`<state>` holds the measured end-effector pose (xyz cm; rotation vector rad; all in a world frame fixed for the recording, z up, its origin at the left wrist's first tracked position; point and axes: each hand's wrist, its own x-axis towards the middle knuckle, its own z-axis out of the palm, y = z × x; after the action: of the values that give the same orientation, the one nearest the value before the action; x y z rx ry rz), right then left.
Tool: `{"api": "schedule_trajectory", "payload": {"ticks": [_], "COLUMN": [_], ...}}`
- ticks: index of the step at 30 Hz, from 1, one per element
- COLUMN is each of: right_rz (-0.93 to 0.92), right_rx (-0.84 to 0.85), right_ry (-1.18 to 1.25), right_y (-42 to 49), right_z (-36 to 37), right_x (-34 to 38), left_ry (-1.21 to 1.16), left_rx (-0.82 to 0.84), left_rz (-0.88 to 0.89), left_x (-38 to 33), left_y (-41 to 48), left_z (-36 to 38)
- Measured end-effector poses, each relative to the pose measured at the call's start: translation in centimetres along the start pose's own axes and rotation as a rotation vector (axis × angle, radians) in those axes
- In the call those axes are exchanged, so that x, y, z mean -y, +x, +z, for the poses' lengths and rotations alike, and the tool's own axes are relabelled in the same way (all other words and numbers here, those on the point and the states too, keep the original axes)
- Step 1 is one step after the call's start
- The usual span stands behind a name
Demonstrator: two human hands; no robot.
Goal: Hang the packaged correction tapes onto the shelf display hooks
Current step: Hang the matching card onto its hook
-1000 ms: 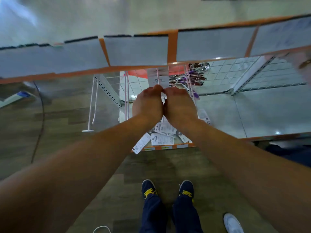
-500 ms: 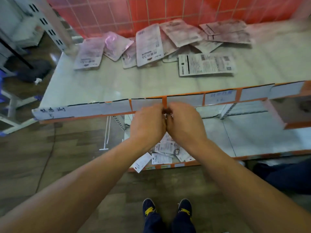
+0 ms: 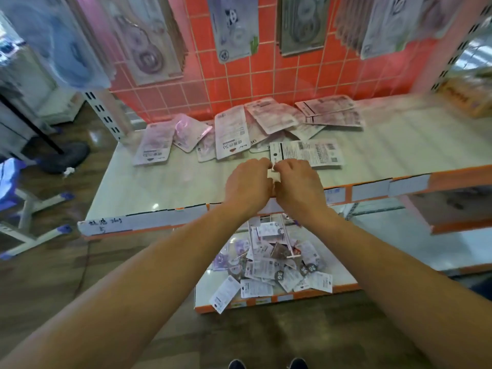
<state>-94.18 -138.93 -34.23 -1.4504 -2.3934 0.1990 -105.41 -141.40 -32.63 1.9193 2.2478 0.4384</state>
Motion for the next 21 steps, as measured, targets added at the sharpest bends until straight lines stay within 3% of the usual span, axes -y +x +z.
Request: {"api": "schedule_trajectory", "payload": {"ticks": [4,10,13,21], "right_rz": [0.029,0.071,0.136,0.165], "right_rx": [-0.087,-0.033,0.099,0.08], "right_ry": [-0.016,0.006,0.037,0.047], "right_y": [0.8,2.8,2.9,3.3], "right_z": [1.3,1.6,0.9,1.6], "right_x": [-2.5,-4.2,-4.4,-4.5], "left_ry": [-0.026,-0.075,-0.087,-0.15], "left_rx": [0.026,-0.034,-0.09,-0.105], "left_rz": [0.01,-0.077,-0.095,-0.048], "left_x": [-1.4,-2.0,-1.7,-1.4], "left_y": [1.4,2.4,2.2,2.1], "left_z": [1.3,3.6,4.7,4.9]}}
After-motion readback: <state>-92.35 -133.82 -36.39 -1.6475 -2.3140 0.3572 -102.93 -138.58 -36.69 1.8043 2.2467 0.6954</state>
